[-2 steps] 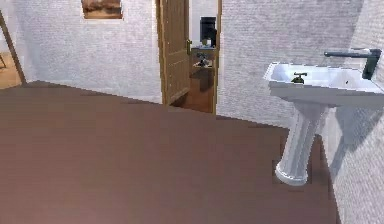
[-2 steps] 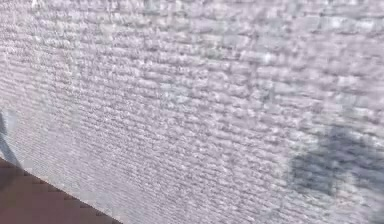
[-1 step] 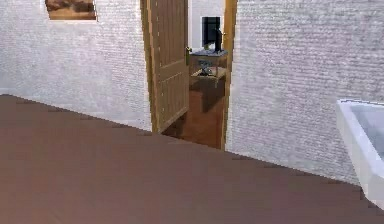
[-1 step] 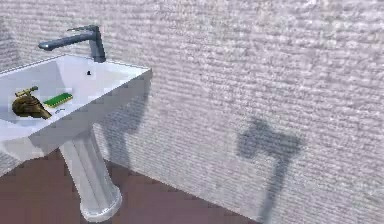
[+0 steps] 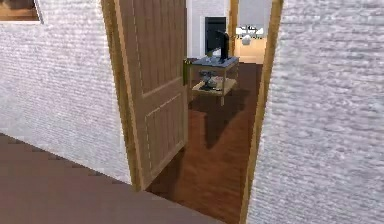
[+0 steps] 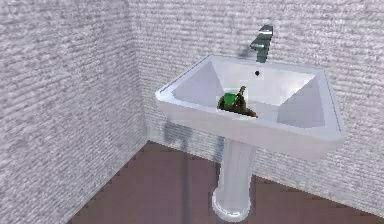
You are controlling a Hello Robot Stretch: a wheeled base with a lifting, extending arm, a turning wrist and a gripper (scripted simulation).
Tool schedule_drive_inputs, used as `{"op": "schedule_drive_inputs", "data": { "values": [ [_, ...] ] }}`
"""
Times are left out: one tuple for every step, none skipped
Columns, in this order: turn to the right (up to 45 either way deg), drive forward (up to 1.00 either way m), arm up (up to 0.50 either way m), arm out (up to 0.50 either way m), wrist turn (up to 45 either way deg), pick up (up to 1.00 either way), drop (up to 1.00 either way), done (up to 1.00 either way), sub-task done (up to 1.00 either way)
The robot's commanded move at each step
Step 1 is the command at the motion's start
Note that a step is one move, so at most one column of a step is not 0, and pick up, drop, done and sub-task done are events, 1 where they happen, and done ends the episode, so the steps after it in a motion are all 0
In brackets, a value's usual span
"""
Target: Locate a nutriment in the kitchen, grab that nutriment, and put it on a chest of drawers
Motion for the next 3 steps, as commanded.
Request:
{"op": "schedule_drive_inputs", "data": {
  "values": [
    [-3.0, 0.00, 0.00, 0.00, 0.0, 0.00, 0.00, 0.00, 0.00],
    [0.0, 0.75, 0.00, 0.00, 0.0, 0.00, 0.00, 0.00, 0.00],
    [3.0, 0.00, 0.00, 0.00, 0.0, 0.00, 0.00, 0.00, 0.00]
  ]
}}
